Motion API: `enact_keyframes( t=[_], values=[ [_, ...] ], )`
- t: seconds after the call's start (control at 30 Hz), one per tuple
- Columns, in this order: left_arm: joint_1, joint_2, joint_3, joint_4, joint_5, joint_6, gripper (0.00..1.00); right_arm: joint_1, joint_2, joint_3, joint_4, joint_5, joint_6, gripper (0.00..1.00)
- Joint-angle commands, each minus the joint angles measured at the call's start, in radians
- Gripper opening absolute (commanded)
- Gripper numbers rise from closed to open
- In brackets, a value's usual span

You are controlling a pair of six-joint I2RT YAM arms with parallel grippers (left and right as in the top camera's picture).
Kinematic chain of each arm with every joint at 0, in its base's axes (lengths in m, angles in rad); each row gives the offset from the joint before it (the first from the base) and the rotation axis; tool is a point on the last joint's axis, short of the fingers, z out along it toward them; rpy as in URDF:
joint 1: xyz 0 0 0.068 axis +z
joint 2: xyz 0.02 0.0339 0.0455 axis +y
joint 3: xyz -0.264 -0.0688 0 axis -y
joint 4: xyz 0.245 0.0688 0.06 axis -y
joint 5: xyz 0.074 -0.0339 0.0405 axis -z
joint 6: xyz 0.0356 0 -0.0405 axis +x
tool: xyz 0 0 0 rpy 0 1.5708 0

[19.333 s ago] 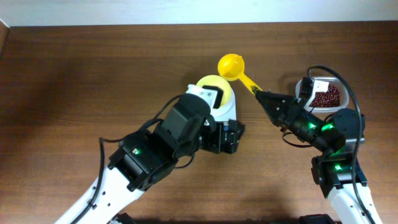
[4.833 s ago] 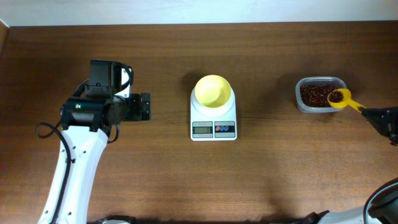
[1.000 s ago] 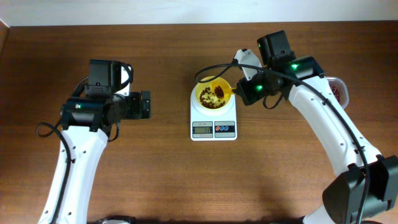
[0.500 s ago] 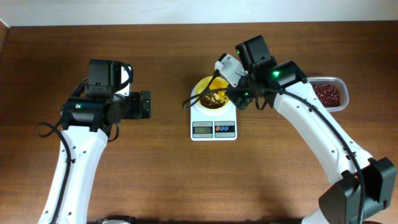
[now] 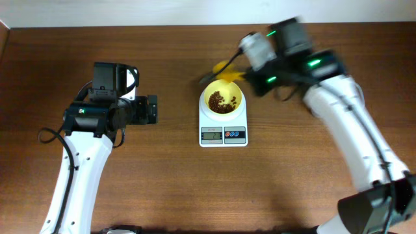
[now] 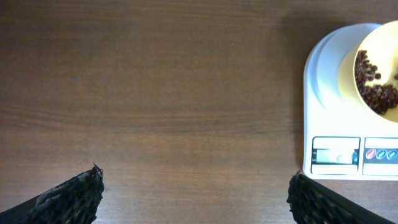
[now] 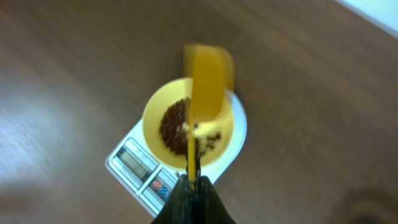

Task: Scoop item into bowl and weigh 50g on scale
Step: 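Carry the empty scoop right and lower it into the bean tub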

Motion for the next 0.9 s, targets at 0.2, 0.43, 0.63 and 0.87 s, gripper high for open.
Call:
enact_keyframes(
  t=[0.2,0.43,0.63,0.87],
  values=[
    [0.004,-0.010,0.003,0.001,0.004,0.005,0.99,-0.639,-0.034,0.089,-0.345,-0.132,0.024,0.04],
    [0.004,-0.010,0.003,0.001,0.004,0.005,0.99,-0.746,-0.006,0.085,-0.343,0.192,-0.055,0.04],
    [0.004,-0.010,0.003,0.001,0.004,0.005,0.99,-0.614,0.080,0.077,-0.309,0.255,-0.054,0.04],
    [0.004,-0.010,0.003,0.001,0.004,0.005,0.99,-0.483,0.146,0.071,-0.299,0.473,-0.042,0.04]
  ],
)
